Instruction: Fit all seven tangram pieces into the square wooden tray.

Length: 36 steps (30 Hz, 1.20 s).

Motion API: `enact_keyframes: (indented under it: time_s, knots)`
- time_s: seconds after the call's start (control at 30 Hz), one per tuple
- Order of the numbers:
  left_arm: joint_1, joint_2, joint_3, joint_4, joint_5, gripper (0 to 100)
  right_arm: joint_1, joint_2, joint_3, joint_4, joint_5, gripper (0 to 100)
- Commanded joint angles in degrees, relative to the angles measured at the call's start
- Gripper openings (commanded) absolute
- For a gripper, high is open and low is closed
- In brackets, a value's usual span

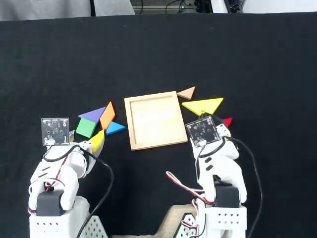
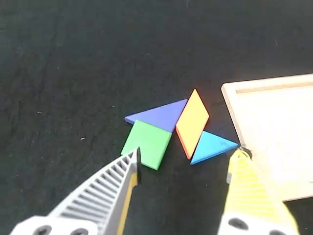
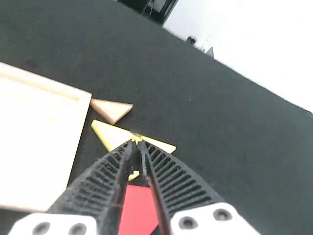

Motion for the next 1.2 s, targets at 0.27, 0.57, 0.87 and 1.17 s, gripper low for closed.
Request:
enact_keyframes:
  time_s: [0.27, 0.57, 0.87, 1.17]
  knots:
    - [0.7, 15.9, -2.9, -5.9, 2.8, 27, -8.4, 3.3, -20.4, 11.1, -2.4, 3.7]
    - [0.7, 22.7, -3.4, -11.0, 3.3, 4, -3.2, 41.5, -40.0, 11.3, 12.5, 9.1]
    - [-3.4, 20.1, 2.2, -17.7, 3.3, 10, 9.1, 83.7, -73.4, 20.7, 30.4, 9.2]
    - [-6.6, 16.1, 4.3, -19.0, 3.3, 11, 8.8, 117.5, -99.1, 18.7, 30.4, 8.8]
